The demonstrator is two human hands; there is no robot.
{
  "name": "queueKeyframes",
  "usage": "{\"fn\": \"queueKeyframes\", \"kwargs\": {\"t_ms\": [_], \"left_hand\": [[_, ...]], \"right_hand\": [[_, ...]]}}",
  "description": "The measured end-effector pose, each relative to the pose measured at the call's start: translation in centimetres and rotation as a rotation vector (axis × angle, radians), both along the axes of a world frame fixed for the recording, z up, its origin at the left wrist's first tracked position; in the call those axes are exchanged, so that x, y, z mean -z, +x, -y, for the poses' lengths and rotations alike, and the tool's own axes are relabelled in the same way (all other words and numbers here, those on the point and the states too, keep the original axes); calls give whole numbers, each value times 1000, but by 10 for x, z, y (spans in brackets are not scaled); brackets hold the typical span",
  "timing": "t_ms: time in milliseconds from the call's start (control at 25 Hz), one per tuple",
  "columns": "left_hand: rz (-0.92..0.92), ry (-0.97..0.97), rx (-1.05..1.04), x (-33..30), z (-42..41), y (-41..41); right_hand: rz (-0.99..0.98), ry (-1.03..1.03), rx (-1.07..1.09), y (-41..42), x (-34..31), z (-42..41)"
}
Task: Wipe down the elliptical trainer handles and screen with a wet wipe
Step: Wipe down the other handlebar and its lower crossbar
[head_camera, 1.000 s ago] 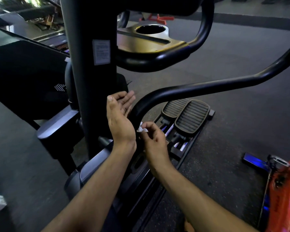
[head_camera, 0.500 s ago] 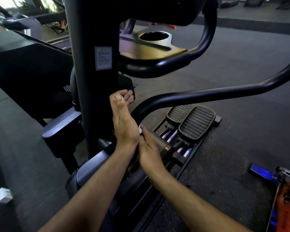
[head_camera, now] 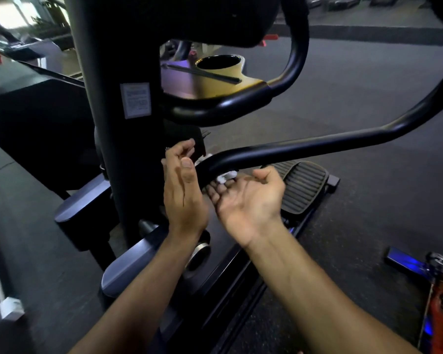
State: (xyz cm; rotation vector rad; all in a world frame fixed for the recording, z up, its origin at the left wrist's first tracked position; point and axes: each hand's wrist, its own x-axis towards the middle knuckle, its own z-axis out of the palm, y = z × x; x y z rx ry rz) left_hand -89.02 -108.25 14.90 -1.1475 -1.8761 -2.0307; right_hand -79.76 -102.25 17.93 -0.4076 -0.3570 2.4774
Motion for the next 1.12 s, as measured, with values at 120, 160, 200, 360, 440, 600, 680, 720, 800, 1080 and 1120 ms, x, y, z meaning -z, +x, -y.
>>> {"fn": "queueKeyframes", "kwargs": {"t_ms": [120,160,200,360,440,600,680,720,800,1080,1120], "left_hand": [[-189,-83,-22,-4,-6,7],[-246,-103,-27,-6,-9,11],[-292,-121,-24,-9,-12,14],[-545,-360,-64,-23,-29,21],[-696,-509,-88,-28,-43,28],[-781,-647,-98,-38,-69,42],[-780,-709,-65,-44,-84,50],[-786,-743,-49,-45,-92,56],[-802,-801,-23,-46,-110,66],[-819,-812,48,-40,-176,105],[-829,-799,45,-38,-186,111]], "right_hand": [[-58,-118,44,3,0,-16],[-82,-110,40,4,2,-14],[-97,-100,33,6,1,-12],[-103,-113,63,23,0,-34],[-123,-140,100,35,-2,-56],[-145,-160,113,52,7,-84],[-138,-145,148,63,7,-98],[-144,-149,164,69,5,-106],[-132,-161,190,80,6,-124],[-43,-155,330,117,8,-192],[-27,-152,352,122,9,-201]]}}
